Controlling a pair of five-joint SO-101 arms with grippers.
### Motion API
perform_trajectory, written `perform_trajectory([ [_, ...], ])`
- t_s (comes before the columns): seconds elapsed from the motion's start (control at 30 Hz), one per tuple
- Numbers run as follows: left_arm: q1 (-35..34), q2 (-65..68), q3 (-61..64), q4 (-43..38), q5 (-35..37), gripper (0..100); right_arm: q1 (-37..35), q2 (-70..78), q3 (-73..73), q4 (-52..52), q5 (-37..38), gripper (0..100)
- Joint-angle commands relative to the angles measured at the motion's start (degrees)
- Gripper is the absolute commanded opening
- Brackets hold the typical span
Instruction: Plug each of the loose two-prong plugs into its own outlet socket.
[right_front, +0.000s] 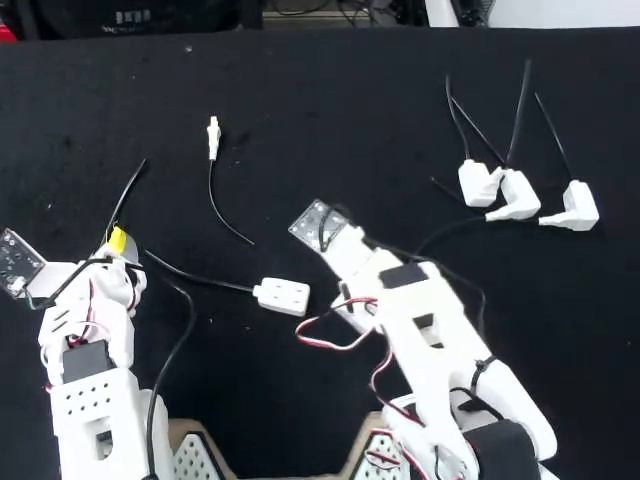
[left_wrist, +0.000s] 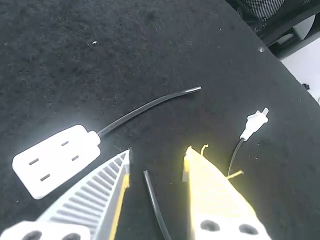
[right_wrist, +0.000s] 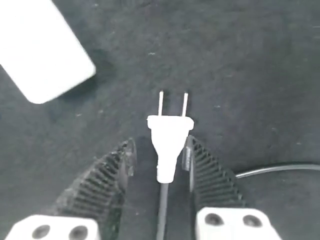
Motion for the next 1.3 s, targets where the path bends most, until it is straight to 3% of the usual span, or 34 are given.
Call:
perform_trajectory([
  [0.0,0.6,0.1,-3.0,-1.1,0.3,18,-3.2,-0.1,-5.1,6.9,-8.5,14.1],
  [0.53,0.7,0.1,-3.1,-1.1,-2.3,18,-6.5,0.4,-2.0,3.3,-4.3,14.1],
  [0.67,0.7,0.1,-3.1,-1.0,-2.4,18,-4.7,0.5,1.7,-1.8,-0.5,14.1],
  [0.93,0.7,0.1,-3.1,-0.8,-2.4,18,1.5,6.3,-2.9,-1.8,5.7,14.1],
  [1.27,0.7,0.1,-3.1,-1.0,-2.4,18,3.2,13.6,-10.0,-2.3,6.1,12.4],
])
